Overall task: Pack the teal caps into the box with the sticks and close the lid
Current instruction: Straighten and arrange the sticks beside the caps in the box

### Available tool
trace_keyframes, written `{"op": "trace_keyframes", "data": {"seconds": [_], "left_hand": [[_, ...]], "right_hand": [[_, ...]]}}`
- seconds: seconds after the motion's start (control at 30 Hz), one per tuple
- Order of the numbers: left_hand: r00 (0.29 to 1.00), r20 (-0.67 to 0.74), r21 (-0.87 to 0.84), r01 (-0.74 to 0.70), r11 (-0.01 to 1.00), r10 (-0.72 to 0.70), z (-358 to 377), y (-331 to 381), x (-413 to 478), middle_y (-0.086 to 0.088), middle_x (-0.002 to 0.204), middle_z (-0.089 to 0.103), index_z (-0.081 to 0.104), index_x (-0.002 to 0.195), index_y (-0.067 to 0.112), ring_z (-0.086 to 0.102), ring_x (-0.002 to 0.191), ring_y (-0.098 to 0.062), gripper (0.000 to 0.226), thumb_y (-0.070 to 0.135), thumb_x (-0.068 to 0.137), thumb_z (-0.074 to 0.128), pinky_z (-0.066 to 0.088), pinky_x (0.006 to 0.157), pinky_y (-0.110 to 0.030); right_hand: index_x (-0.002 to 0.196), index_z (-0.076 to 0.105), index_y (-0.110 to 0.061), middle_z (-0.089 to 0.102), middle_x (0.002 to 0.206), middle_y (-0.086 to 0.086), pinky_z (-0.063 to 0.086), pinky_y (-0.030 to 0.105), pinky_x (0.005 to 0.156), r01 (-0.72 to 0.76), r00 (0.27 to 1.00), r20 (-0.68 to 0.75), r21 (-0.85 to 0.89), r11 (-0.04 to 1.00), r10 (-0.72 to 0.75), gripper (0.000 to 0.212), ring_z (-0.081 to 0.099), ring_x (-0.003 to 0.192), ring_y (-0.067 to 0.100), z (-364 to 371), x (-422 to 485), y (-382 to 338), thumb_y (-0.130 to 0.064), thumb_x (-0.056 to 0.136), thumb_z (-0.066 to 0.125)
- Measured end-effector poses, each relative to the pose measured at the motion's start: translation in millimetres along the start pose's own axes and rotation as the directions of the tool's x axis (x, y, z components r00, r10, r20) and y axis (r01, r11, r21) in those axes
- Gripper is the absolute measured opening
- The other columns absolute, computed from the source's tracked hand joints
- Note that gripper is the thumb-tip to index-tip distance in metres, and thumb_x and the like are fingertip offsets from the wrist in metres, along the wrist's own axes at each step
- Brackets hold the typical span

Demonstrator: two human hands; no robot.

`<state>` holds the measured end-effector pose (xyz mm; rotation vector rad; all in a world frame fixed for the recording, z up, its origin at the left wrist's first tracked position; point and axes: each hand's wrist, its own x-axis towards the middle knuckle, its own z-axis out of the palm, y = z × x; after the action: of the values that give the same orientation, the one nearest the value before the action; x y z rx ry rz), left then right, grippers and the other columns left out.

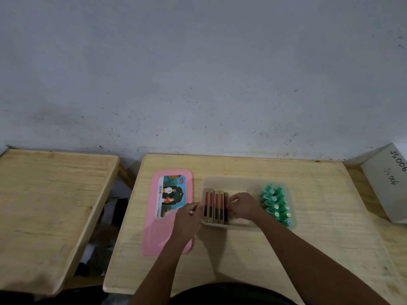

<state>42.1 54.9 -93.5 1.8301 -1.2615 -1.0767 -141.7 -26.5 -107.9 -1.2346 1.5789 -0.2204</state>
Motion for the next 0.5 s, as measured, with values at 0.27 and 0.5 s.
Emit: {"op": "trace_keyframes", "data": {"seconds": [0.27,0.5], "left_hand": [[1.000,-0.008,0.016,-0.021,1.000,0.021,1.6,-2.6,0.4,-0.003,0.081,0.064,0.055,0.078,0.032,0.058,0.075,-0.013,0.020,0.029,0.097,0.049,0.044,0.068,-0.017],[0.999,0.000,0.012,-0.033,0.999,0.033,1.2,-2.3,-0.7,-0.003,0.077,0.058,0.051,0.077,0.026,0.051,0.071,-0.014,0.021,0.030,0.097,0.048,0.041,0.063,-0.016]], "right_hand": [[0.137,0.049,-0.022,0.051,0.138,0.001,0.042,0.038,0.103,0.288,0.931,-0.077,-0.441,0.850,-0.356,0.039,0.049,0.124,0.018,2.1,-0.2,-24.8,-0.028,0.099,0.045],[0.148,0.033,-0.020,0.038,0.151,0.002,0.037,0.047,0.106,0.402,0.913,0.224,-0.623,0.671,-0.340,0.046,0.033,0.135,0.026,25.0,7.8,-35.0,-0.026,0.102,0.033]]}}
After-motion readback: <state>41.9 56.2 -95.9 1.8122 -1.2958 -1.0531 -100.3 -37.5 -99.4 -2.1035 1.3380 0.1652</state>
